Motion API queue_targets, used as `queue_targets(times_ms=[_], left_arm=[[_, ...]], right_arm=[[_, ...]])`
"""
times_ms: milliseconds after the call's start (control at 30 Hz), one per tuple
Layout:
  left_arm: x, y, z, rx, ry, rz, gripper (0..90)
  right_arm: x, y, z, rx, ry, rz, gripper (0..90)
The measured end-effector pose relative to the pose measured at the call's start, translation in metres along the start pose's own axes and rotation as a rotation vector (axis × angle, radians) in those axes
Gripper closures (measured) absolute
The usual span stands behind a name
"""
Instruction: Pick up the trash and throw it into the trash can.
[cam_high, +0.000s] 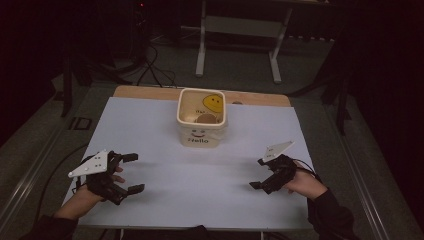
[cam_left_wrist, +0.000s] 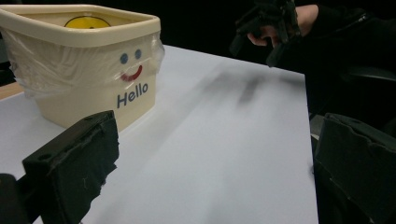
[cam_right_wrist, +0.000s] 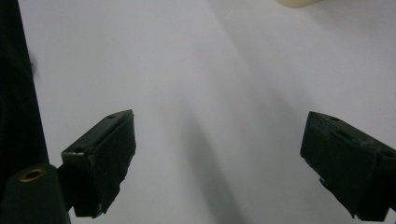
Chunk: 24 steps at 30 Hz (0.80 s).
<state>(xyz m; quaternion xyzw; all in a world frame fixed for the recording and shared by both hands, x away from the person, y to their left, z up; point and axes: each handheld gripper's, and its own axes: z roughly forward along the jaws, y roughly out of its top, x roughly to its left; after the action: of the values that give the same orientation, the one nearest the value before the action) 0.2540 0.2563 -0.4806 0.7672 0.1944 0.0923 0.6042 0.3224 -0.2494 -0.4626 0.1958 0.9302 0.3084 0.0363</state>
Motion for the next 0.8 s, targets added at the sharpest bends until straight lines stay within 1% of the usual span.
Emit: queue_targets(times_ms=[33, 67, 133, 167, 200, 267, 300, 367, 400, 433, 467, 533, 567, 600, 667, 700, 733, 800], left_arm=[[0.000, 0.000, 0.000, 0.000, 0.001, -0.001, 0.4], [0.000, 0.000, 0.000, 0.000, 0.001, -0.001, 0.4], [0.000, 0.000, 0.000, -0.001, 0.001, 0.001, 0.4], [0.000, 0.000, 0.000, 0.001, 0.001, 0.002, 0.4], [0.000, 0.000, 0.000, 0.001, 0.001, 0.002, 0.4], [0.000, 0.000, -0.001, 0.002, 0.001, 0.002, 0.4], [0.000, 0.000, -0.001, 0.002, 0.001, 0.002, 0.4], [0.000, 0.000, -0.001, 0.001, 0.001, 0.003, 0.4], [0.000, 0.000, -0.001, 0.001, 0.001, 0.003, 0.4], [0.000, 0.000, 0.000, 0.002, 0.001, 0.002, 0.4], [0.000, 0.000, 0.000, 0.005, 0.000, 0.003, 0.4], [0.000, -0.001, 0.000, 0.006, 0.000, 0.003, 0.4], [0.000, -0.001, 0.000, 0.006, 0.000, 0.003, 0.4], [0.000, -0.001, 0.000, 0.007, 0.001, 0.003, 0.4], [0.000, -0.001, -0.001, 0.007, 0.001, 0.002, 0.4], [0.000, -0.001, -0.001, 0.007, 0.004, 0.005, 0.4], [-0.001, -0.001, -0.001, 0.005, 0.004, 0.006, 0.4], [-0.001, 0.000, -0.002, 0.006, 0.006, 0.007, 0.4]], right_arm=[[0.001, -0.002, 0.001, -0.006, -0.011, 0.002, 10.2], [0.002, -0.004, 0.002, -0.014, -0.003, 0.011, 10.2], [0.003, -0.006, 0.003, -0.015, -0.003, 0.009, 10.2], [0.006, -0.009, 0.004, -0.031, -0.015, 0.011, 10.2], [0.007, -0.011, 0.004, -0.042, -0.004, 0.021, 10.2], [0.010, -0.015, 0.005, -0.056, -0.020, 0.027, 10.2], [0.011, -0.016, 0.004, -0.066, -0.026, 0.022, 10.2], [0.013, -0.019, 0.004, -0.092, -0.026, 0.036, 10.2], [0.013, -0.019, 0.004, -0.092, -0.026, 0.036, 10.2], [0.014, -0.020, 0.004, -0.103, -0.030, 0.034, 10.3], [0.015, -0.023, 0.005, -0.137, -0.030, 0.043, 10.2], [0.016, -0.023, 0.006, -0.144, -0.033, 0.047, 10.2], [0.017, -0.024, 0.007, -0.155, -0.047, 0.045, 10.2], [0.019, -0.025, 0.010, -0.176, -0.029, 0.049, 10.3], [0.020, -0.026, 0.012, -0.183, -0.033, 0.044, 10.3], [0.020, -0.026, 0.015, -0.178, -0.026, 0.043, 10.2], [0.020, -0.026, 0.016, -0.179, -0.031, 0.040, 10.2], [0.020, -0.026, 0.016, -0.185, -0.031, 0.042, 10.3]])
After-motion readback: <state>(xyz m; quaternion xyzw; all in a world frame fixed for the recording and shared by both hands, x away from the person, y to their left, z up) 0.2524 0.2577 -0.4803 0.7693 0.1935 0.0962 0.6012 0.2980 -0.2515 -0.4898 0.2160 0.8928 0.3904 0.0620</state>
